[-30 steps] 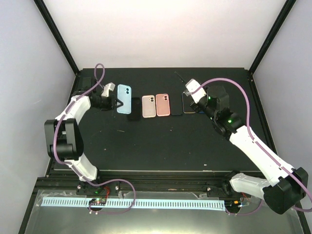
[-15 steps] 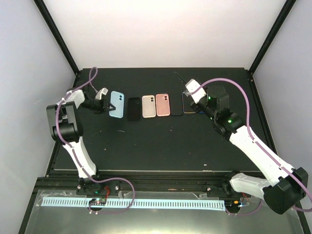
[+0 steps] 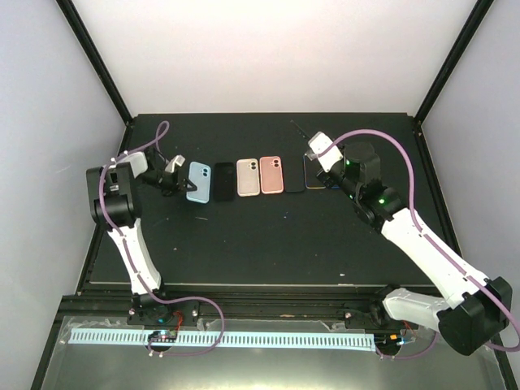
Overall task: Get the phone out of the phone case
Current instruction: Place the phone case at the center of the board, then place the phone at the center of the board.
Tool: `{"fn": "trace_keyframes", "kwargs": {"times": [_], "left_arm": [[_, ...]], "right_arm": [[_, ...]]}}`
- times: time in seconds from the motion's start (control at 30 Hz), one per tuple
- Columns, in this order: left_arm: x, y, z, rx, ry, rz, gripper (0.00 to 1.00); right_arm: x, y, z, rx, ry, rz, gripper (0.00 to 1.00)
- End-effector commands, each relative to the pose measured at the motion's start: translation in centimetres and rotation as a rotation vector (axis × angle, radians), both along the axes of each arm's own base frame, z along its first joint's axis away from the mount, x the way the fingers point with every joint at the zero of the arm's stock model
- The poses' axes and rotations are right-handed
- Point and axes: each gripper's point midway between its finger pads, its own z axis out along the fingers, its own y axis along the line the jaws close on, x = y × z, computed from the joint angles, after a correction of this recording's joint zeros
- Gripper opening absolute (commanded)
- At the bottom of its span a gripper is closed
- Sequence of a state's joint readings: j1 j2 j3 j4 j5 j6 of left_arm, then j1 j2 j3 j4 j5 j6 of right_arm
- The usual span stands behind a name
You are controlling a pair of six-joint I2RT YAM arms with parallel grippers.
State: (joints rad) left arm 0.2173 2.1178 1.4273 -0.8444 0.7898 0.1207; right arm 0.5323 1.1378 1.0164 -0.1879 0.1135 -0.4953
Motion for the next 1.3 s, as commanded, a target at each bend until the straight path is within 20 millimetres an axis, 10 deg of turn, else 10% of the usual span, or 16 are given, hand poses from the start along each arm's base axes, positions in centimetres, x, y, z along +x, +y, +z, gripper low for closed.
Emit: {"fn": "trace_keyframes", "kwargs": {"times": [0.0, 0.23, 0.63, 0.87, 1.27], "left_arm": [[1.7, -1.6, 0.0, 0.005, -0.028, -0.032, 0.02], [2.4, -1.5, -0.8, 0.057, -0.019, 0.002, 0.04], [1.7, 1.1, 3.0, 0.25, -0.106, 0.077, 0.72], [2.5, 0.4, 12.6, 0.241, -0.364, 0.129, 0.89], [1.5, -8.1, 29.6, -0.009, -0.709, 0.056, 0.96]], "right_arm": [[0.5, 0.3, 2.7, 0.043, -0.072, 0.002, 0.01], [0.6, 0.4, 2.8, 0.044, -0.07, 0.005, 0.01], [1.0, 0.8, 4.0, 0.054, -0.107, 0.017, 0.01], [1.0, 0.9, 6.2, 0.041, -0.232, 0.039, 0.01], [1.5, 1.3, 10.5, -0.098, -0.519, 0.052, 0.01]]}}
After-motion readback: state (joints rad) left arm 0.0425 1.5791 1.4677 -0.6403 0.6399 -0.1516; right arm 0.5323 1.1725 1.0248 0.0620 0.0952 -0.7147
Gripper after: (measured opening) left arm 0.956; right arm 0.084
